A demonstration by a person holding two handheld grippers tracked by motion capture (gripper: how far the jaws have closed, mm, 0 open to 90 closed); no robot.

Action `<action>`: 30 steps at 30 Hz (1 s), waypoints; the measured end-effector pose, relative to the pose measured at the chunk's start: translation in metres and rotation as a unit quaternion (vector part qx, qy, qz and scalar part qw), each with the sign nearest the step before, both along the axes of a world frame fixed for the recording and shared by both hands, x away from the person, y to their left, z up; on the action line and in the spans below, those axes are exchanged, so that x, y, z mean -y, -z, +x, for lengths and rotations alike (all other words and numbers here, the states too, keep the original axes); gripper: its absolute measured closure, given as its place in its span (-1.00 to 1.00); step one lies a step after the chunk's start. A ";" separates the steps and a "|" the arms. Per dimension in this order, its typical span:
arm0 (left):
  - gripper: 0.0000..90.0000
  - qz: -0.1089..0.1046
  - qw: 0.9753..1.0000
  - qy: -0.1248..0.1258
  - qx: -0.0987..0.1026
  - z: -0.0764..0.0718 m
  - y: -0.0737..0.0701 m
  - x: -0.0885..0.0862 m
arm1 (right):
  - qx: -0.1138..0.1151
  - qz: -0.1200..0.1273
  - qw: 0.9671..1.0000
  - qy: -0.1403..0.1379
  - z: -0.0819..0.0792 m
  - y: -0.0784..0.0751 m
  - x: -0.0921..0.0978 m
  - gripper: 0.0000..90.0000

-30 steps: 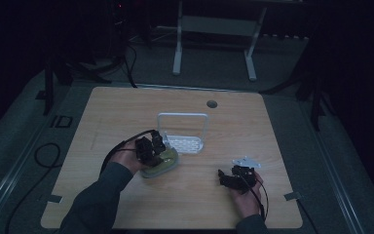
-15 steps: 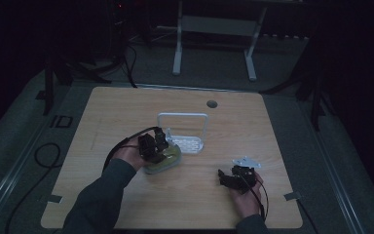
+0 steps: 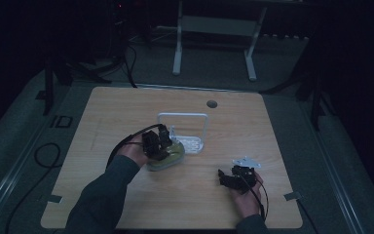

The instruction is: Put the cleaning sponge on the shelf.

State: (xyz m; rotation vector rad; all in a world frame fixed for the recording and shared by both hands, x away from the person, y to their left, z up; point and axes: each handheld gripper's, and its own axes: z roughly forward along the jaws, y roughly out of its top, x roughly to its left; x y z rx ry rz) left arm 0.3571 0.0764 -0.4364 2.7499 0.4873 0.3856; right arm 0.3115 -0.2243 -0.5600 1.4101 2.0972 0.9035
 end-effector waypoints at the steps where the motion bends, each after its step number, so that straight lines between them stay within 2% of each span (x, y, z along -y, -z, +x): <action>1: 0.59 0.000 1.000 0.001 0.001 0.001 0.000 0.001 | 0.000 0.000 1.000 0.000 0.000 0.000 0.000 -0.56; 21: 0.59 0.006 1.000 0.027 0.008 0.010 -0.003 0.008 | 0.000 0.000 1.000 0.000 0.000 0.000 0.000 -0.56; 30: 0.59 0.000 0.999 0.034 0.004 0.014 0.000 0.011 | 0.000 0.000 1.000 0.000 0.000 0.000 0.000 -0.56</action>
